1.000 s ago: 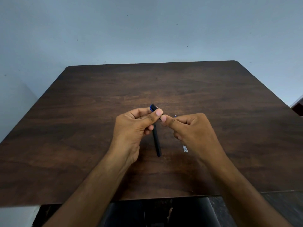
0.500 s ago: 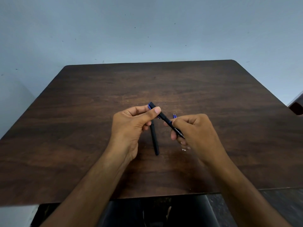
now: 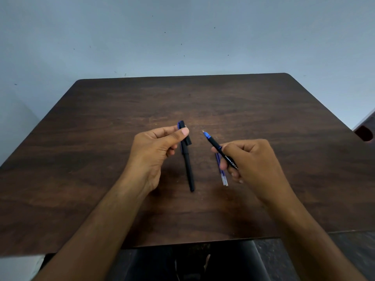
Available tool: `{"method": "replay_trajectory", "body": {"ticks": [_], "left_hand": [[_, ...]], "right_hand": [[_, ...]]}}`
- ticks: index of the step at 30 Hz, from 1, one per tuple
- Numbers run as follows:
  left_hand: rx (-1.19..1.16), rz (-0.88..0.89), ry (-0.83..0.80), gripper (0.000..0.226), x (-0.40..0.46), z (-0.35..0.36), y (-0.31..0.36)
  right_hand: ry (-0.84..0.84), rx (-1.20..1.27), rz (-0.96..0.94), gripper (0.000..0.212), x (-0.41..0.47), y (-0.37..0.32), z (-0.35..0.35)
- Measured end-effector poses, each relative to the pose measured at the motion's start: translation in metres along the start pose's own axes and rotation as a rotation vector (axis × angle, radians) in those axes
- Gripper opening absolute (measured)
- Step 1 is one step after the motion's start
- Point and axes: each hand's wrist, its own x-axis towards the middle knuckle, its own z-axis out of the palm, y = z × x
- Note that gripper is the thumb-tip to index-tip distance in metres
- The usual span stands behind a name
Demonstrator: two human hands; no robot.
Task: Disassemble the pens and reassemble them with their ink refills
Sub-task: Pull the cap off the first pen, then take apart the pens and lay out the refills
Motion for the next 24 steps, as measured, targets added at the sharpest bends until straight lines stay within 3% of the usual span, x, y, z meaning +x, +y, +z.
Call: {"method": "replay_trajectory", "body": {"ticks": [5,9,16,24], "left_hand": [[0.245,0.008,-0.168,0.039,0.000,0.032,-0.003],[0.380,0.004,-0.222,0.025,0.005,0.064,-0.003],[0.734,-0.071,-0.284,0.028,0.015,0.115,0.004],[0.955,-0.108,-0.332,0.036,0.028,0.141,0.009]], "right_hand": [[0.122,0.111,0.067,0.022,-0.003,0.004,-0.028],[0.187,0.201,0.115,0.017,-0.005,0.011,-0.045],[0.234,0.303,0.181,0.011,-0.002,0.028,-0.064],[0.256,0.196,0.182,0.014,-0.001,0.045,-0.075]]}}
